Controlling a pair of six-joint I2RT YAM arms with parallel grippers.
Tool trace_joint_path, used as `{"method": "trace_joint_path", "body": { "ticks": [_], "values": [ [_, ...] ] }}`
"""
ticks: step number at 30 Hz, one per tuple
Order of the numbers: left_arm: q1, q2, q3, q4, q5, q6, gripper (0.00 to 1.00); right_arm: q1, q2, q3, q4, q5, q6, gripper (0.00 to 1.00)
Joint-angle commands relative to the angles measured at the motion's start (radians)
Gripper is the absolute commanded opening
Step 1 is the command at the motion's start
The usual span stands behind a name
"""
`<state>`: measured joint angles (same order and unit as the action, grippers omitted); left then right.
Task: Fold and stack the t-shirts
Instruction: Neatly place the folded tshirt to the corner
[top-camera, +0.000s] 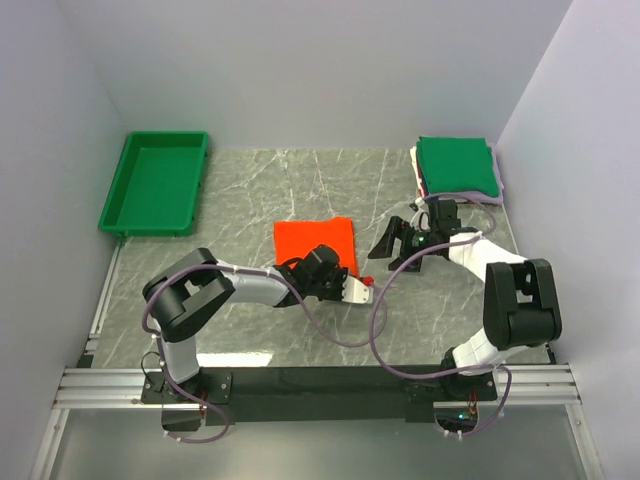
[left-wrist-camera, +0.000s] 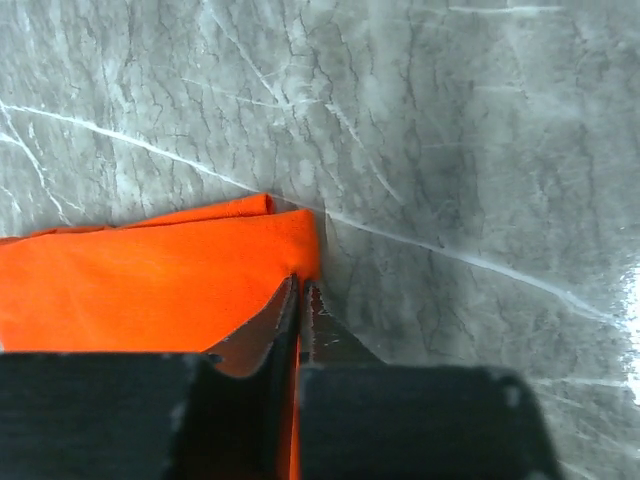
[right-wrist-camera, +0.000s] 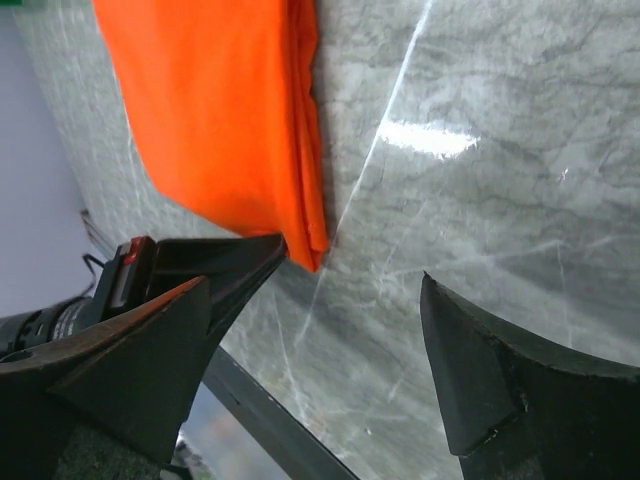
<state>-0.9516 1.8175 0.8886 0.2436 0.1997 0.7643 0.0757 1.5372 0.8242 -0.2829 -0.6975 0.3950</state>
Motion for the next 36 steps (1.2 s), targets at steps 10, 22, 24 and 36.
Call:
{"method": "trace_joint_path", "body": {
  "ticks": [10, 22, 24, 36],
  "values": [
    [0.152, -0.055, 0.164, -0.11, 0.265, -0.264, 0.01, 0.055, 0.092, -0.151, 0.525, 0.006, 0.488, 0.93],
    [0.168, -0.092, 0.167, -0.099, 0.305, -0.287, 0.01, 0.2, 0.251, -0.093, 0.734, 0.13, 0.78, 0.87],
    [0.169, -0.09, 0.17, -0.101, 0.305, -0.29, 0.01, 0.217, 0.314, -0.042, 0.738, 0.133, 0.812, 0.84],
    [0.188, -0.084, 0.185, -0.086, 0.316, -0.321, 0.01, 0.248, 0.449, 0.099, 0.712, 0.213, 0.8, 0.68]
  ]
}}
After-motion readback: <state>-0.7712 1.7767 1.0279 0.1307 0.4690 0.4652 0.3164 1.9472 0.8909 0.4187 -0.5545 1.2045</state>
